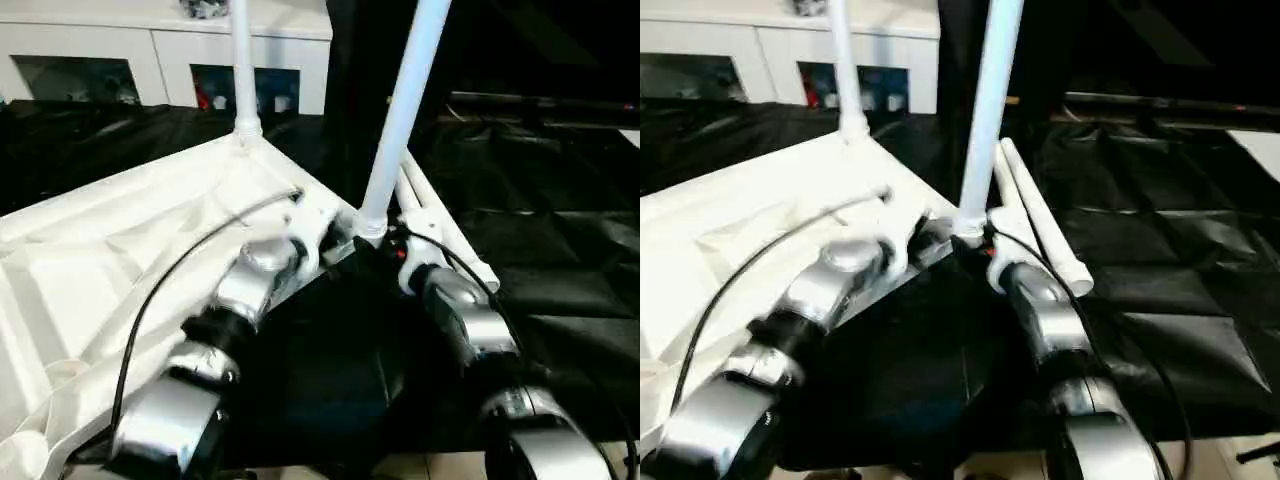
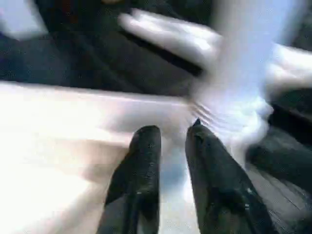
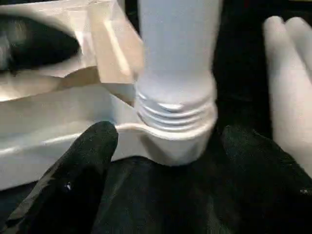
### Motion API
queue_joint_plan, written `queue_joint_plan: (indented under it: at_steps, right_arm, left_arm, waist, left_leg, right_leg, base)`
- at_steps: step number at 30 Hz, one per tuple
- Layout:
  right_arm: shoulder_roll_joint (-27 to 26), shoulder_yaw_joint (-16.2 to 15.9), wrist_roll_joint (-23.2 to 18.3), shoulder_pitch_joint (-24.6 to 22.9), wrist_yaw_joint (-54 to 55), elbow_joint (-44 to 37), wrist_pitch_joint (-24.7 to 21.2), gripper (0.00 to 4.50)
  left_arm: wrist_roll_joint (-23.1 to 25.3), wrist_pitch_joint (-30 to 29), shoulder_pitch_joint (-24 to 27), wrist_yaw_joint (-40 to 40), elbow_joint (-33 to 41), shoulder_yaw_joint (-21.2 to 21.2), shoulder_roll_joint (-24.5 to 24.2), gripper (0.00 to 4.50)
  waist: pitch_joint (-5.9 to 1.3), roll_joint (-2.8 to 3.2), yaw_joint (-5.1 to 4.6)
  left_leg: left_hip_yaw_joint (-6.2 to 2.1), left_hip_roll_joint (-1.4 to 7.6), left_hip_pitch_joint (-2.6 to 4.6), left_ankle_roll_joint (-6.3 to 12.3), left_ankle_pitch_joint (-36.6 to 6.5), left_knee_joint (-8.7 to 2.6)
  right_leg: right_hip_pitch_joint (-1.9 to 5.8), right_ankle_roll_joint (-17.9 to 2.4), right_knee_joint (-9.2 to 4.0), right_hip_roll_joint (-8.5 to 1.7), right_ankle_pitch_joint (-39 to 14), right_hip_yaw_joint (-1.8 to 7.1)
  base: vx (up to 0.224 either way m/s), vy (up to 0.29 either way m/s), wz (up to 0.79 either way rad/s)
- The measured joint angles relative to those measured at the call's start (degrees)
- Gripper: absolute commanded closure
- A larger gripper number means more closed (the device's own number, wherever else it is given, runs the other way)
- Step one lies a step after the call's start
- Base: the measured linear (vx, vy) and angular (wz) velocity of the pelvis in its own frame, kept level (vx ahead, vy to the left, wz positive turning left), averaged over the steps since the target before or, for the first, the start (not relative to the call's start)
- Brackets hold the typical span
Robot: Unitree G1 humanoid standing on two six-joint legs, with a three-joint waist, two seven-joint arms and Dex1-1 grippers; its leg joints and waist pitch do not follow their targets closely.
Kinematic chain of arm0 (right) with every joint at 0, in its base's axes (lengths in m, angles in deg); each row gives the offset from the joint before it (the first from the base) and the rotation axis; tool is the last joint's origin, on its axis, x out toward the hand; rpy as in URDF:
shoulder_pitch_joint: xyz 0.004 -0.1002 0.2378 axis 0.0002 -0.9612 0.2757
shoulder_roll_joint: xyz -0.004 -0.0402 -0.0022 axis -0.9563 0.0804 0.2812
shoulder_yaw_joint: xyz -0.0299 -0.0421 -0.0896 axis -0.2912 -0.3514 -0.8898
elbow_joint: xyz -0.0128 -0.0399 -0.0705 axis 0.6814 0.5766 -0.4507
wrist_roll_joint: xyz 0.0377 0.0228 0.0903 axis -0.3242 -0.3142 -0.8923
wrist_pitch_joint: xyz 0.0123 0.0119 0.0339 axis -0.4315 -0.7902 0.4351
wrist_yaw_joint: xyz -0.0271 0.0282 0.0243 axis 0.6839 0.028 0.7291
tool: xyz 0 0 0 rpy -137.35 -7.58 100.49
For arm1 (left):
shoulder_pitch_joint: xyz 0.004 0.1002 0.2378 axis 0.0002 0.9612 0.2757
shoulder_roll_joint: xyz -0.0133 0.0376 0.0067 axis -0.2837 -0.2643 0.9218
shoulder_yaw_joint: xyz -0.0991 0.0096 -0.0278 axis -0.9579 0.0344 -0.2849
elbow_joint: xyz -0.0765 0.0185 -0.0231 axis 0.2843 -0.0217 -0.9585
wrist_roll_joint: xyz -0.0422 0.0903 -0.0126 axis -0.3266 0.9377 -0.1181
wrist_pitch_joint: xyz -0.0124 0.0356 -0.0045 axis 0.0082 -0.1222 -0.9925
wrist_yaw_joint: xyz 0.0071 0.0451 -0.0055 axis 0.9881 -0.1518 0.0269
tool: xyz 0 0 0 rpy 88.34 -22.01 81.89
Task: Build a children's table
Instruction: Rotate table base
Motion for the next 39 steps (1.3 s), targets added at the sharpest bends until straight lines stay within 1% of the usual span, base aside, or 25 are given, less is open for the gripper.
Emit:
queue_joint_plan:
  at_steps: [3, 5, 6, 7, 9, 11, 12, 13, 15, 17, 19, 20, 23, 26, 27, 28, 29, 30, 31, 32, 34, 36, 37, 39]
  right_arm:
    - [-0.3, -1.8, 0.0, -0.4, -1.2, -2.3, -1.7, 0.65]
    - [-0.5, -3.3, 0.4, -0.5, -2.2, -2.6, -3.3, 0.65]
    - [-0.8, -4.4, 0.7, -0.5, -2.7, -3.0, -4.3, 0.65]
    - [-0.9, -5.8, 1.3, -0.5, -3.5, -3.6, -5.8, 0.65]
    - [-0.7, -6.7, 1.9, -0.5, -3.9, -4.1, -7.8, 0.65]
    - [-0.6, -7.6, 2.2, 0.1, -4.8, -4.3, -10.0, 0.65]
    - [-0.3, -7.8, 2.3, 0.3, -4.9, -4.3, -10.6, 0.65]
    - [0.2, -7.8, 2.4, 0.4, -4.8, -4.2, -11.1, 0.65]
    - [0.3, -7.9, 2.5, 1.1, -4.9, -4.1, -11.7, 0.65]
    - [0.0, -8.2, 2.7, 1.6, -4.8, -4.2, -13.1, 0.65]
    - [-0.2, -8.8, 2.8, 2.3, -4.6, -4.1, -15.1, 0.65]
    - [0.1, -8.8, 2.8, 2.3, -4.5, -4.1, -15.5, 0.65]
    - [0.3, -8.8, 2.9, 2.7, -3.9, -3.8, -16.6, 0.65]
    - [0.4, -8.9, 2.9, 2.8, -3.5, -3.8, -17.3, 0.65]
    - [0.4, -8.9, 2.9, 2.8, -3.5, -3.8, -17.5, 0.65]
    - [0.4, -8.9, 2.9, 2.8, -3.5, -3.8, -17.6, 0.65]
    - [0.4, -8.9, 2.8, 2.8, -3.5, -3.8, -17.7, 0.65]
    - [0.4, -8.8, 2.8, 2.8, -3.5, -3.8, -17.8, 0.65]
    - [0.4, -8.8, 2.7, 2.8, -3.5, -3.8, -17.9, 1.02]
    - [0.4, -8.8, 2.7, 2.8, -3.5, -3.7, -18.1, 1.02]
    - [0.4, -8.3, 2.2, 2.8, -3.5, -2.9, -18.3, 1.08]
    - [0.3, -8.2, 1.8, 3.1, -3.6, -1.6, -18.3, 1.41]
    - [0.1, -8.2, 1.7, 3.5, -3.7, -0.5, -18.1, 1.41]
    - [-0.1, -8.0, 1.7, 4.6, -4.0, 1.3, -17.7, 1.58]
  left_arm:
    - [-0.4, 0.7, -0.4, 2.8, 0.1, -2.3, -2.7, 3.48]
    - [-0.4, 0.7, -0.1, 3.4, 0.7, -3.2, -4.3, 3.48]
    - [0.0, 0.5, 0.6, 3.4, 2.2, -3.2, -5.7, 3.48]
    - [0.7, -0.3, 1.9, 3.4, 5.2, -3.2, -8.2, 3.48]
    - [1.9, -1.9, 3.6, 3.4, 8.9, -3.8, -12.4, 3.48]
    - [3.2, -6.8, 7.3, 2.9, 16.0, -5.9, -18.7, 3.48]
    - [3.7, -8.7, 8.5, 2.6, 18.3, -7.0, -20.8, 3.48]
    - [4.1, -10.4, 9.4, 2.4, 19.7, -8.1, -22.1, 3.48]
    - [5.0, -13.0, 11.4, 2.2, 22.5, -8.9, -24.2, 3.48]
    - [6.1, -16.2, 14.0, 1.9, 26.2, -9.2, -26.5, 3.48]
    - [8.1, -20.8, 17.5, 0.7, 30.7, -9.0, -30.4, 3.48]
    - [8.6, -22.7, 18.5, 0.3, 31.8, -9.1, -31.8, 3.48]
    - [9.8, -27.7, 21.5, -1.2, 34.5, -8.5, -35.0, 3.48]
    - [11.1, -30.9, 23.5, -2.4, 35.7, -7.7, -36.5, 3.48]
    - [11.1, -31.8, 24.1, -3.1, 36.2, -7.5, -36.9, 3.65]
    - [11.1, -33.5, 24.9, -4.3, 37.3, -7.3, -37.6, 3.65]
    - [11.0, -34.6, 25.4, -5.4, 38.2, -6.9, -38.3, 3.75]
    - [10.9, -35.6, 26.1, -6.5, 39.0, -6.3, -39.2, 3.86]
    - [10.5, -36.7, 27.0, -8.4, 40.1, -5.1, -40.3, 4.03]
    - [10.3, -37.5, 27.9, -10.0, 41.0, -4.0, -41.2, 4.03]
    - [8.3, -38.9, 30.0, -14.3, 43.1, -2.2, -42.0, 4.22]
    - [6.9, -39.1, 30.9, -17.5, 44.8, -1.3, -42.8, 4.38]
    - [5.7, -38.8, 31.6, -20.0, 46.1, -0.7, -43.3, 4.38]
    - [3.6, -38.3, 32.5, -23.4, 48.3, 0.1, -43.6, 4.49]
  waist:
    - [-0.01, 0.01, -0.40]
    - [0.00, 0.03, -0.18]
    - [0.02, -0.12, -0.24]
    - [0.06, -0.35, -0.35]
    - [0.06, -0.53, -0.31]
    - [0.22, -0.93, -0.52]
    - [0.31, -1.15, -0.38]
    - [0.34, -1.35, 0.07]
    - [0.32, -1.46, 0.76]
    - [0.33, -1.78, 0.95]
    - [0.32, -2.14, 0.66]
    - [0.30, -2.23, 0.61]
    - [0.29, -2.26, 0.78]
    - [0.27, -2.29, 0.90]
    - [0.27, -2.29, 0.91]
    - [0.26, -2.31, 0.89]
    - [0.25, -2.32, 0.88]
    - [0.25, -2.31, 0.87]
    - [0.26, -2.30, 0.84]
    - [0.25, -2.31, 0.83]
    - [0.25, -2.31, 0.88]
    - [0.25, -2.31, 0.99]
    - [0.25, -2.31, 1.02]
    - [0.25, -2.31, 0.98]
  left_leg:
    - [-0.02, 0.01, 0.08, 0.00, 0.0, -0.05]
    - [-0.03, 0.01, 0.04, -0.01, 0.0, -0.05]
    - [-0.01, 0.01, 0.02, -0.01, 0.0, -0.07]
    - [-0.02, 0.04, -0.03, -0.01, 0.0, -0.08]
    - [-0.02, 0.08, -0.14, -0.02, 0.0, -0.08]
    - [0.03, 0.09, -0.14, -0.05, 0.0, -0.12]
    - [0.01, 0.11, -0.17, -0.11, 0.0, -0.14]
    - [0.00, 0.11, -0.21, -0.13, 0.0, -0.14]
    - [0.03, 0.08, -0.26, -0.13, 0.0, -0.11]
    - [0.06, 0.08, -0.27, -0.13, 0.0, -0.06]
    - [0.03, 0.09, -0.26, -0.19, 0.1, -0.06]
    - [0.01, 0.10, -0.26, -0.21, 0.1, -0.06]
    - [0.01, 0.09, -0.24, -0.22, 0.1, -0.07]
    - [-0.01, 0.09, -0.21, -0.23, 0.1, -0.07]
    - [-0.02, 0.09, -0.21, -0.23, 0.1, -0.06]
    - [-0.02, 0.09, -0.21, -0.24, 0.1, -0.06]
    - [-0.02, 0.09, -0.21, -0.25, 0.1, -0.06]
    - [-0.02, 0.09, -0.19, -0.26, 0.1, -0.06]
    - [-0.02, 0.09, -0.17, -0.26, 0.1, -0.06]
    - [-0.02, 0.09, -0.16, -0.26, 0.1, -0.07]
    - [-0.02, 0.09, -0.15, -0.26, 0.1, -0.07]
    - [-0.02, 0.08, -0.13, -0.26, 0.1, -0.06]
    - [-0.02, 0.08, -0.13, -0.26, 0.1, -0.05]
    - [-0.02, 0.08, -0.11, -0.26, 0.1, -0.04]
  right_leg:
    - [0.00, 0.0, 0.02, 0.03, 0.0, 0.00]
    - [-0.01, 0.0, 0.01, 0.03, 0.0, -0.01]
    - [-0.04, 0.0, 0.01, 0.02, 0.0, -0.01]
    - [-0.13, 0.0, 0.03, 0.03, 0.0, -0.01]
    - [-0.23, 0.0, 0.04, 0.03, 0.0, -0.07]
    - [-0.35, 0.0, 0.11, 0.03, 0.0, -0.04]
    - [-0.37, 0.0, 0.12, 0.04, -0.1, -0.08]
    - [-0.37, 0.0, 0.07, 0.04, -0.1, -0.11]
    - [-0.35, 0.0, 0.05, -0.02, -0.1, -0.10]
    - [-0.33, 0.0, 0.06, -0.03, -0.1, -0.07]
    - [-0.34, 0.0, 0.11, -0.02, -0.1, -0.07]
    - [-0.33, 0.0, 0.13, -0.01, -0.1, -0.08]
    - [-0.32, 0.0, 0.14, -0.01, -0.1, -0.08]
    - [-0.27, 0.0, 0.15, 0.00, -0.1, -0.08]
    - [-0.26, 0.0, 0.15, 0.00, -0.1, -0.08]
    - [-0.26, 0.0, 0.16, 0.00, 0.0, -0.08]
    - [-0.26, 0.0, 0.17, 0.00, 0.0, -0.08]
    - [-0.26, 0.0, 0.18, 0.00, 0.0, -0.08]
    - [-0.25, 0.0, 0.17, 0.00, 0.0, -0.08]
    - [-0.24, 0.0, 0.17, 0.00, 0.0, -0.08]
    - [-0.23, 0.0, 0.17, 0.00, 0.0, -0.07]
    - [-0.20, 0.0, 0.16, 0.00, 0.0, -0.07]
    - [-0.20, 0.0, 0.16, 0.00, 0.0, -0.06]
    - [-0.18, 0.0, 0.17, 0.00, 0.0, -0.05]
  base:
    - [0.000, 0.000, 0.00]
    - [0.000, 0.000, 0.00]
    - [0.000, 0.000, 0.00]
    - [0.000, 0.000, 0.00]
    - [0.000, 0.000, 0.00]
    - [0.000, 0.000, 0.00]
    - [0.000, 0.000, 0.00]
    - [0.000, 0.000, 0.00]
    - [0.000, 0.000, 0.00]
    - [0.000, 0.000, 0.00]
    - [0.000, 0.000, 0.00]
    - [0.000, 0.000, 0.00]
    - [0.000, 0.000, 0.00]
    - [0.000, 0.000, 0.00]
    - [0.000, 0.000, 0.00]
    - [0.000, 0.000, 0.00]
    - [0.000, 0.000, 0.00]
    - [0.000, 0.000, 0.00]
    - [0.000, 0.000, 0.00]
    - [0.000, 0.000, 0.00]
    - [0.000, 0.000, 0.00]
    - [0.000, 0.000, 0.00]
    - [0.000, 0.000, 0.00]
    - [0.000, 0.000, 0.00]
